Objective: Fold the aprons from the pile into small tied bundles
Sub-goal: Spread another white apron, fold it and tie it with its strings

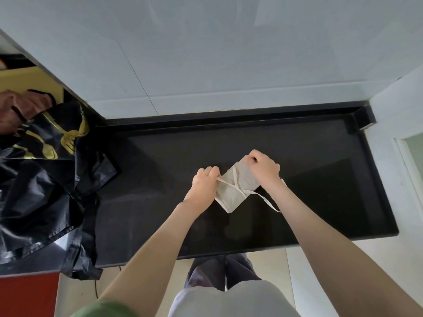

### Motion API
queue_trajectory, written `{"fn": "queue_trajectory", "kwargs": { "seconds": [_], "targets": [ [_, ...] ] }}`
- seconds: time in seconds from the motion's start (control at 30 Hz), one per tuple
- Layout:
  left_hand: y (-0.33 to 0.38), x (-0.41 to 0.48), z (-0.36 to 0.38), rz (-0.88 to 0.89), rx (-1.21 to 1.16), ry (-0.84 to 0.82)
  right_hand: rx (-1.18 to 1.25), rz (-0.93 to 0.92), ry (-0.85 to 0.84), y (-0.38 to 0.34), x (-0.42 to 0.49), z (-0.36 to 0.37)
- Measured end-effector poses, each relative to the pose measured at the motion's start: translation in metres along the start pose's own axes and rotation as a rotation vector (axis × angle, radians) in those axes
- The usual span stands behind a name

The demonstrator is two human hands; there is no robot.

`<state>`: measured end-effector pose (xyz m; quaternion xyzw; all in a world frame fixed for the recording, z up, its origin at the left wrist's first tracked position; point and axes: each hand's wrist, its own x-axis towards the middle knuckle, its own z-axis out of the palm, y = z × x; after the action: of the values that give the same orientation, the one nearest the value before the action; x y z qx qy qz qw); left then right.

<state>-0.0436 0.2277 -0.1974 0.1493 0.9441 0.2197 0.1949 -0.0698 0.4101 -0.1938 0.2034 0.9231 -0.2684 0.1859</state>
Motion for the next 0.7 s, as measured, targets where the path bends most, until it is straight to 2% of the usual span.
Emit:
{"fn": "queue_trajectory", "kwargs": {
  "seconds": [0.1,0.17,0.23,0.27,0.33,0.37,0.43,0.57,0.7],
  "targets": [
    [0.000,-0.002,-0.003,-0.012,0.001,-0.028,-0.125,-0.045,0.053,0.003,0.004,-0.002],
    [0.003,-0.003,-0.004,-0.029,0.027,-0.032,-0.115,-0.096,0.147,0.006,-0.003,-0.004],
    [0.007,-0.001,-0.003,-0.048,0.088,-0.031,-0.006,-0.229,0.279,0.011,-0.019,-0.008],
    [0.010,0.000,-0.003,-0.061,0.134,-0.026,0.039,-0.342,0.288,0.015,-0.029,-0.009],
    [0.018,0.001,-0.001,-0.103,0.234,-0.013,0.012,-0.557,0.160,0.023,-0.050,-0.006],
    [0.021,0.001,-0.001,-0.124,0.277,-0.010,-0.046,-0.630,0.094,0.027,-0.056,-0.002],
    [0.028,0.000,-0.004,-0.132,0.359,-0.006,-0.123,-0.707,0.067,0.035,-0.058,0.006],
    [0.039,-0.002,-0.026,0.020,0.356,0.009,-0.171,-0.722,0.063,0.033,-0.049,0.008],
    [0.050,-0.002,-0.048,0.165,0.145,-0.200,-0.196,-0.688,0.005,0.030,-0.047,0.005]
  ]
}}
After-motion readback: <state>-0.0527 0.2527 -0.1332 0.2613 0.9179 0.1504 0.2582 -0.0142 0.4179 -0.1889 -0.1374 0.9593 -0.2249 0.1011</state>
